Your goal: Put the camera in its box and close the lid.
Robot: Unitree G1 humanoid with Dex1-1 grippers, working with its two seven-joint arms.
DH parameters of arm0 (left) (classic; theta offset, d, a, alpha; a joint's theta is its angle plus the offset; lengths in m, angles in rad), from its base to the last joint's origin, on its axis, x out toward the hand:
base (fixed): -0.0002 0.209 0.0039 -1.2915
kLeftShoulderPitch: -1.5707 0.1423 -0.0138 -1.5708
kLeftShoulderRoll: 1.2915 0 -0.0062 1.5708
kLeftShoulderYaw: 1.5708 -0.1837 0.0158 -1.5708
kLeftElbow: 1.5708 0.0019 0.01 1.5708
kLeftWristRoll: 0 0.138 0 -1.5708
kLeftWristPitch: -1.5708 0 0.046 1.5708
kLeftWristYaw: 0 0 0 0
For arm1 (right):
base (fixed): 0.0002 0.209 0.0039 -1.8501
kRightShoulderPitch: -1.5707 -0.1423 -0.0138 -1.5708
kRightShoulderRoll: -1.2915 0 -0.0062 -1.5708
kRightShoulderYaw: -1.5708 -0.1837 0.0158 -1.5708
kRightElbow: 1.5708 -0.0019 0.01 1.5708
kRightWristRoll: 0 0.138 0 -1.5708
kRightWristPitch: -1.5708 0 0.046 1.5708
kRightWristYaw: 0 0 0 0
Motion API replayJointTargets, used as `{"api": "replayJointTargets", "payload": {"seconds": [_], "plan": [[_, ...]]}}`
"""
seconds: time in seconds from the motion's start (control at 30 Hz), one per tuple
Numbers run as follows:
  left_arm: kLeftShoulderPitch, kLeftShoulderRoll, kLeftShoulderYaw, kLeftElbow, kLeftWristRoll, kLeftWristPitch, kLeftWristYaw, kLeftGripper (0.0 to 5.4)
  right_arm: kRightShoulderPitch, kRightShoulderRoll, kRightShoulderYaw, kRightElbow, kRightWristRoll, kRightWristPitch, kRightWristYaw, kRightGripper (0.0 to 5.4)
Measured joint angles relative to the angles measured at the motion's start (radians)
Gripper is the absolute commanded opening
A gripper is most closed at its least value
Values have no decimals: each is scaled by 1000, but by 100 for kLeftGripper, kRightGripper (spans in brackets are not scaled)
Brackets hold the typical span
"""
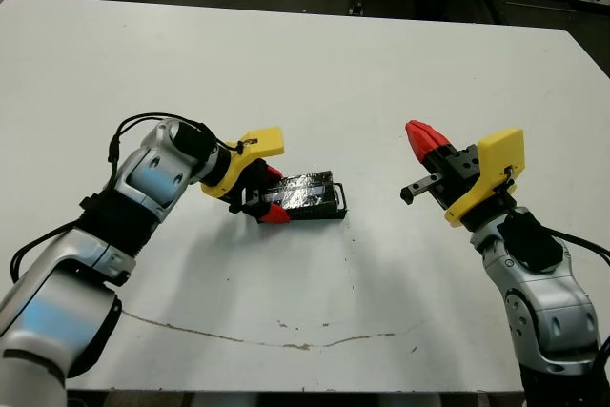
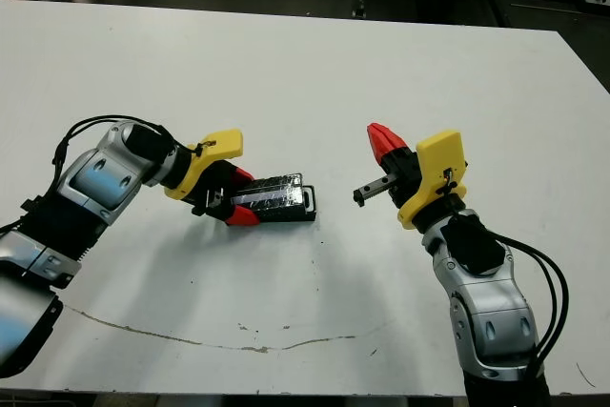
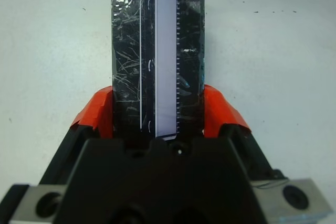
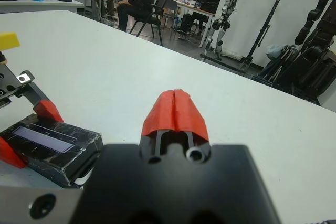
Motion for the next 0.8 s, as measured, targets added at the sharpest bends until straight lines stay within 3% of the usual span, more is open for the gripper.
{"api": "replayJointTargets", "payload": {"seconds": [0.8], "plan": [[-46, -65, -38, 55, 35, -9, 9, 316, 0, 0, -1, -5, 2, 8, 0, 0]]}}
